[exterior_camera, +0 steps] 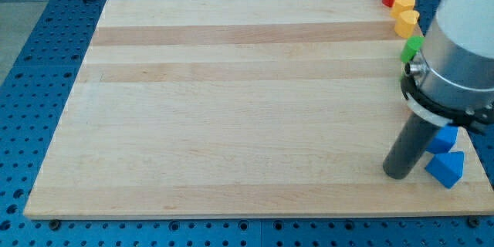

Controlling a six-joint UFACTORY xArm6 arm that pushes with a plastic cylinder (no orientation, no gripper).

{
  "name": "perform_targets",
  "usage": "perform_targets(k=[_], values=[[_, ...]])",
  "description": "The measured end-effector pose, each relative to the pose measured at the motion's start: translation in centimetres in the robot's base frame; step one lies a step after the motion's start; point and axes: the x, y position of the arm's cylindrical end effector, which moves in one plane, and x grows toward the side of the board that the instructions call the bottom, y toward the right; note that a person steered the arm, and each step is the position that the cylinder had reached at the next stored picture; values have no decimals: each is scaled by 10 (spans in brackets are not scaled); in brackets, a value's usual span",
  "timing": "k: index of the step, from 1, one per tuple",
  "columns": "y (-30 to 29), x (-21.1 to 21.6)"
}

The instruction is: Push the blue triangle right a bit

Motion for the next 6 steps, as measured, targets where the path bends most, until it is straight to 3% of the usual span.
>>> perform_targets(k=[5, 6], values=[[51, 6], [22, 6]])
